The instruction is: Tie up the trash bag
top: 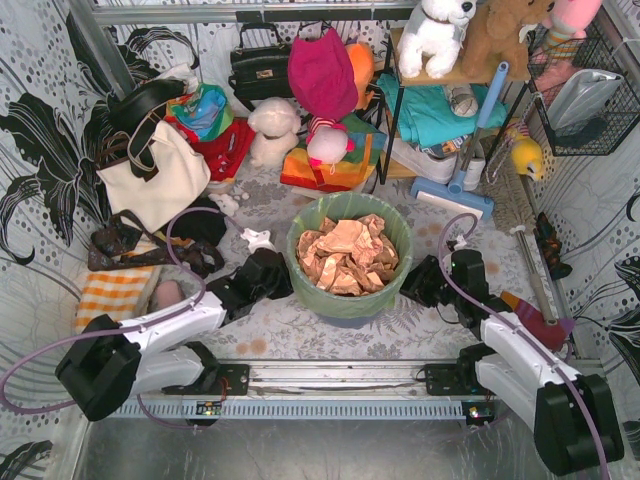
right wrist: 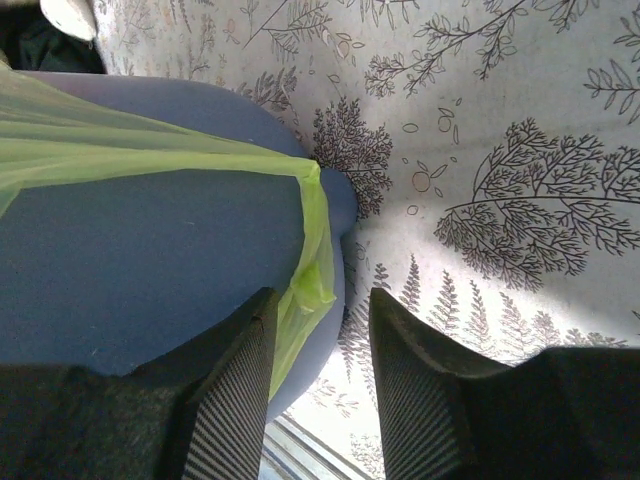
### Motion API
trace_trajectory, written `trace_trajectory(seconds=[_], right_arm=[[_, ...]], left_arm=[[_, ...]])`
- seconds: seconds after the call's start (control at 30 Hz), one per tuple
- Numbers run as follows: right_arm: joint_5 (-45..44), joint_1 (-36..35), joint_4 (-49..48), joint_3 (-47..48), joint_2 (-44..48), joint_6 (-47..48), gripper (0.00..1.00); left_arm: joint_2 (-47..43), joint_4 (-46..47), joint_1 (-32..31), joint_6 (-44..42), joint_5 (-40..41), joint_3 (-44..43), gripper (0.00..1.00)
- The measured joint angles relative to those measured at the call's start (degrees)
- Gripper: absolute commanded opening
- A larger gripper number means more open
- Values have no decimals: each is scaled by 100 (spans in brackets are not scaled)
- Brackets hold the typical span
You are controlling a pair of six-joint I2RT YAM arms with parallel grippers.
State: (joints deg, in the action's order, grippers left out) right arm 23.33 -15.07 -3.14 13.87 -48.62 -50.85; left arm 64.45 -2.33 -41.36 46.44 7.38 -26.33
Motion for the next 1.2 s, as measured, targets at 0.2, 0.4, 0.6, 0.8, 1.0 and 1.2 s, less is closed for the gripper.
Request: trace_trajectory(seconds=[0.2,0.4,0.6,0.8,1.0,1.2], right_arm=[[118,0,-433,-66,-339,-120,28],[227,0,-656,-138,-710,-192,8],[304,0,-723,-140,-863,-223,0],[46,0,-105,-57,-555,-31,0],[-549,0,907,407,-13,345,0],[-457,0,1060,442,74,11,49]], left_arm=[[96,-59,0,-31,-33,-120,0],[96,-122,0,-74,-35,-131,0],[96,-129,0,-127,-35,-131,0],[96,-155,0,-133,-31,-131,0],[105,-267,0,-138,31,-136,0],[140,-356,0,-136,37,-157,0]])
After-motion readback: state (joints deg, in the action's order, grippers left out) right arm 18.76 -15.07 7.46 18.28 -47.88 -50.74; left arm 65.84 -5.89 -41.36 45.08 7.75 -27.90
